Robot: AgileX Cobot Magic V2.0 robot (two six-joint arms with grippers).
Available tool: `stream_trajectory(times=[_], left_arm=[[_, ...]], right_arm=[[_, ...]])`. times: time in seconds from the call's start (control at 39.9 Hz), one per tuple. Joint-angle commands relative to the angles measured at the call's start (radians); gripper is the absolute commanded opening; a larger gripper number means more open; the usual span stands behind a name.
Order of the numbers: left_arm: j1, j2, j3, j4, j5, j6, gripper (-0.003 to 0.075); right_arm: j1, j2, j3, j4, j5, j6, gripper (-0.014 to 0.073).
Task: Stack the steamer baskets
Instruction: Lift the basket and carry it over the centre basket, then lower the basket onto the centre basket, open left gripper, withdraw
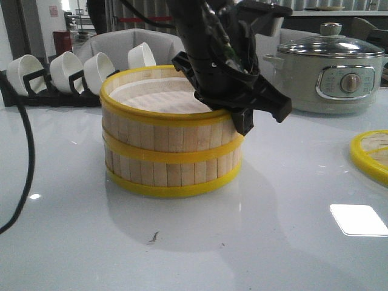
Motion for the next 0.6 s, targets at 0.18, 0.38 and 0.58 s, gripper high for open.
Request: stream_trajectory(times=[0.18, 0.38, 0.58], left_arm=[[0.040, -0.054, -0.049, 0.027, -0.073, 0.006, 0.0085], [0.059, -0.054, -0.055, 0.013, -0.073, 0.006, 0.0085], [0.059, -0.054, -0.055, 0.009, -0.073, 0.006, 0.0085]], right_arm=[[-0.001, 0.001, -0.038, -0.004, -0.084, -0.004, 0.0438], [-0.001, 0.001, -0.038, -0.003, -0.084, -0.004, 0.0438], [-0.001, 0.001, -0.038, -0.003, -0.083, -0.004, 0.0438]])
